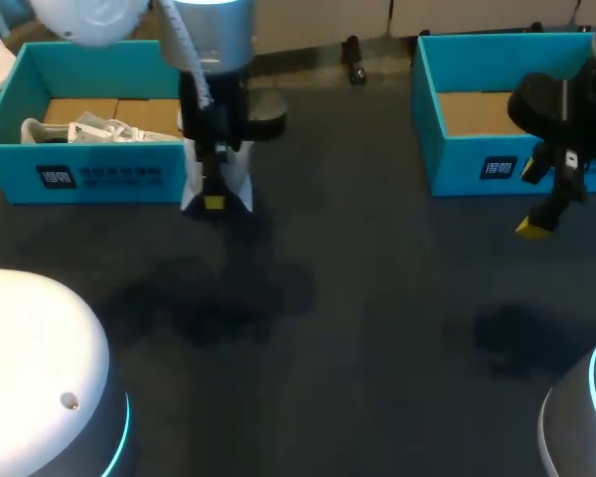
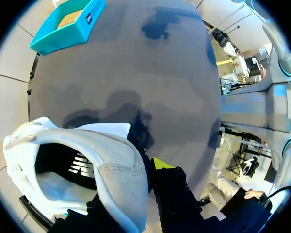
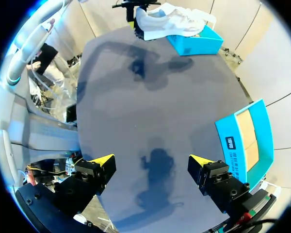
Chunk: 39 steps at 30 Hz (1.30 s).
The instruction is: Take the shoe out of the shoebox, open the shoe tongue, remove and reinsert the insole, then place the shoe into the shoebox
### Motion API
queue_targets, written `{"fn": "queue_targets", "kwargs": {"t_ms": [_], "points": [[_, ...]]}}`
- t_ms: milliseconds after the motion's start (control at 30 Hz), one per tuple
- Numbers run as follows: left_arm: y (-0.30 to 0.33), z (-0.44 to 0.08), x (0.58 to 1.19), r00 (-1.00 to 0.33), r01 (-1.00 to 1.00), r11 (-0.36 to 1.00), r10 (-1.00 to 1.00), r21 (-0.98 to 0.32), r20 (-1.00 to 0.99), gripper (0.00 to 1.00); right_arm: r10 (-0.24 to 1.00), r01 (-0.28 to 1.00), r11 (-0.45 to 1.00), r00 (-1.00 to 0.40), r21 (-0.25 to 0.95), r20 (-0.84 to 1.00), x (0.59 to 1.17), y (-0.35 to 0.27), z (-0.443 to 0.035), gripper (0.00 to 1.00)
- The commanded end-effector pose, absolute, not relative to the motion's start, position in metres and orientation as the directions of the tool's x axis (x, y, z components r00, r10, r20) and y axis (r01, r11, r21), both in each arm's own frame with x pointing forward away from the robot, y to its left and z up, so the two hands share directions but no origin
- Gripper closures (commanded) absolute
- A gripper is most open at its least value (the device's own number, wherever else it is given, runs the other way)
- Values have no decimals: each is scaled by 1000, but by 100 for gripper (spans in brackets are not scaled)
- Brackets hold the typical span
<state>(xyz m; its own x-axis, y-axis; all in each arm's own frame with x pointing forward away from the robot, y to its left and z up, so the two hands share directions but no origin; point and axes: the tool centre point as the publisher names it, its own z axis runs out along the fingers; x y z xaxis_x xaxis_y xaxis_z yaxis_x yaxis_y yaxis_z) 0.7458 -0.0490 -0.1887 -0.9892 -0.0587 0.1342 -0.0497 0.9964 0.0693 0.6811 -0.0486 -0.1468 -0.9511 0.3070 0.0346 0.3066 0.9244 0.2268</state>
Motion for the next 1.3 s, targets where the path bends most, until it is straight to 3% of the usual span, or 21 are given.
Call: {"fn": "queue_targets", "kwargs": {"t_ms": [33, 433, 1000, 1300], "points": [[-23, -188, 751, -993, -45, 999, -43, -7, 111, 100, 307, 308, 925, -951, 223, 37, 683, -48, -147, 0], [41, -177, 795, -982, -98, 993, -86, -65, 169, 100, 307, 308, 925, -951, 223, 37, 683, -48, -147, 0], [109, -169, 845, -974, -179, 983, -184, 47, 134, 100, 307, 308, 925, -951, 223, 37, 683, -48, -147, 0], [109, -169, 845, -974, -179, 983, -184, 47, 134, 100, 307, 308, 925, -951, 223, 37, 683, -48, -147, 0]]}}
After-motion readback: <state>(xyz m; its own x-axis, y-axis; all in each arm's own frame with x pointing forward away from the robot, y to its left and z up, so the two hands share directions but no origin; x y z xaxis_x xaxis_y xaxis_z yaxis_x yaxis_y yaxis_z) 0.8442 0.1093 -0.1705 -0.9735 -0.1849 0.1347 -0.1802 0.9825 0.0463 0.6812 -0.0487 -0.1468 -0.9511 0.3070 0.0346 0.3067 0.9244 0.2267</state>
